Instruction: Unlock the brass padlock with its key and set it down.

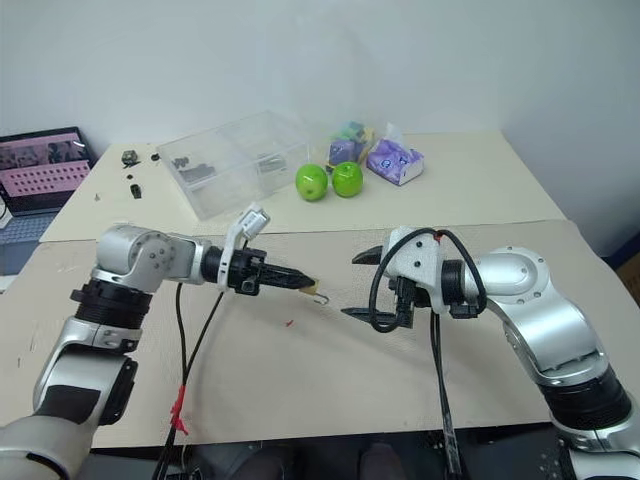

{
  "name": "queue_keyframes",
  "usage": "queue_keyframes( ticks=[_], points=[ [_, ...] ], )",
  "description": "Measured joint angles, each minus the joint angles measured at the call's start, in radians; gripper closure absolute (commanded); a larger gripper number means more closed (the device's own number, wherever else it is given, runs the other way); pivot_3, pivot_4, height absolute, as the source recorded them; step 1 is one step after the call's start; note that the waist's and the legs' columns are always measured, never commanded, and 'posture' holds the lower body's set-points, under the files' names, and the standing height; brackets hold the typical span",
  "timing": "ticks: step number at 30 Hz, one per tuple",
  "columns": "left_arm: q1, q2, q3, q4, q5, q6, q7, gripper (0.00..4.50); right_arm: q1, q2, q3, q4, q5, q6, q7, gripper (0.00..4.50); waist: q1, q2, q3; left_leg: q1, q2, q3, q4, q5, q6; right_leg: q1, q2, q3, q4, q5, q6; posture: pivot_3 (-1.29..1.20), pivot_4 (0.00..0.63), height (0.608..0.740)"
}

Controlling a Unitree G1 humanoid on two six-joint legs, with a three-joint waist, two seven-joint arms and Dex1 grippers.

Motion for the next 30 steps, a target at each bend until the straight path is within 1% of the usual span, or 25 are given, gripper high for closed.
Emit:
queue_keyframes(
  ticks=[3,8,12,18,25,26,28,30],
  points=[
    [0.005,-0.044,-0.01,0.036,0.012,0.01,0.032,4.49,0.027,-0.003,0.005,-0.006,-0.007,0.0,-0.005,0.05,0.0,0.0,0.0,0.0,0.0,0.0,0.0,0.0,0.0,0.0,0.0,0.0,0.0,0.0,0.0,0.0,0.15,0.74],
    [0.003,-0.116,-0.026,0.144,0.071,0.006,0.107,4.49,0.048,-0.008,-0.006,-0.023,-0.013,0.0,-0.028,0.05,-0.004,0.0,0.0,0.0,0.0,0.0,0.0,0.0,0.0,0.0,0.0,0.0,0.001,0.0,0.0,0.0,0.15,0.74],
    [0.008,-0.158,-0.071,0.237,0.155,-0.055,0.151,4.49,0.063,-0.007,-0.02,-0.033,-0.011,0.019,-0.049,0.05,-0.003,0.0,0.0,0.001,0.0,0.0,0.0,0.0,0.0,0.001,0.0,0.0,0.0,0.0,0.0,0.0,0.15,0.74],
    [-0.004,-0.189,-0.08,0.317,0.197,-0.097,0.149,4.49,0.066,-0.007,-0.023,-0.046,-0.007,0.04,-0.07,0.05,0.0,0.0,0.0,0.001,0.0,0.0,0.001,0.0,0.0,0.001,-0.002,0.0,0.0,0.0,0.0,0.0,0.15,0.74],
    [-0.019,-0.193,-0.078,0.377,0.204,-0.119,0.127,4.49,0.066,-0.008,-0.023,-0.055,-0.004,0.046,-0.076,0.05,-0.001,0.0,-0.001,0.001,-0.001,0.0,0.001,0.0,0.0,0.002,-0.002,0.0,0.0,0.0,0.0,0.0,0.15,0.74],
    [-0.022,-0.193,-0.077,0.384,0.206,-0.119,0.125,3.69,0.066,-0.008,-0.023,-0.055,-0.004,0.046,-0.076,0.0,-0.001,0.0,-0.001,0.001,-0.001,0.0,0.001,0.0,0.0,0.002,-0.002,0.0,0.0,0.0,0.0,0.0,0.15,0.74],
    [-0.025,-0.19,-0.074,0.404,0.224,-0.127,0.129,3.27,0.063,-0.008,-0.022,-0.055,-0.004,0.046,-0.077,0.0,-0.004,0.0,-0.001,0.002,-0.001,0.0,0.001,0.0,0.0,0.002,-0.002,0.0,0.0,0.0,0.0,0.0,0.15,0.74],
    [-0.029,-0.189,-0.069,0.409,0.223,-0.127,0.109,2.52,0.06,-0.008,-0.021,-0.055,-0.005,0.046,-0.077,0.0,-0.006,0.0,-0.002,0.002,0.0,0.001,0.001,0.0,0.0,0.002,-0.002,0.0,0.0,0.0,0.0,0.0,0.15,0.74]
  ],
)
